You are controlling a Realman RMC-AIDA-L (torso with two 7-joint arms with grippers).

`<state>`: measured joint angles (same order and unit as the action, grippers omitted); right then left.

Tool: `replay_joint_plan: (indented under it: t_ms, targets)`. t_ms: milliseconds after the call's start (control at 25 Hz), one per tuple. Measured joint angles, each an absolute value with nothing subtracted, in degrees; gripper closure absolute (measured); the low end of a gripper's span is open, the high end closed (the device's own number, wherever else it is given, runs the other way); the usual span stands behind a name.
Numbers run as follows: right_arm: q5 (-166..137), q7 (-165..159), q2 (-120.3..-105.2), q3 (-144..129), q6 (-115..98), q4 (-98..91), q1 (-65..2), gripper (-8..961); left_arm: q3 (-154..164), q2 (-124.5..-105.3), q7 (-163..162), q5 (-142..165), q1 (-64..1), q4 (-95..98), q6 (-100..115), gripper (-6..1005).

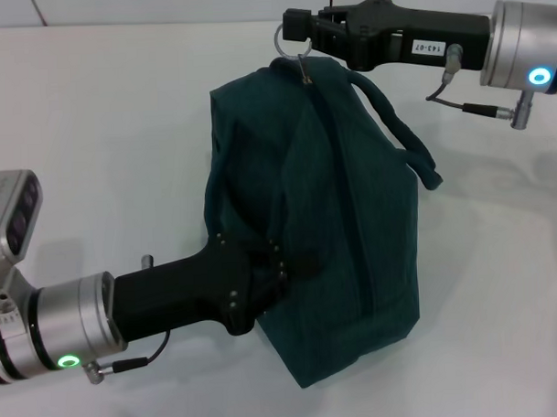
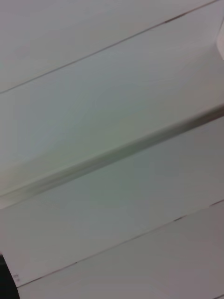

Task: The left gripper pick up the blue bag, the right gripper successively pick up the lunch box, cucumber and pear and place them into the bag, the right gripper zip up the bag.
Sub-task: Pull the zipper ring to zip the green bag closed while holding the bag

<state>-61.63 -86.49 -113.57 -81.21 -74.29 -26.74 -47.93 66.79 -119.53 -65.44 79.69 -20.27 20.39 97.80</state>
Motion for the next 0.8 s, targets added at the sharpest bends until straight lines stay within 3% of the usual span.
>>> replay_joint_plan:
  t_ms: [800]
  targets:
    - [-61.57,-84.18,-115.02,-81.0,-65.9,-26.55,-46.34,920,65.93,-119.35,-63.44,76.39,-18.22,20.39,96.78,944]
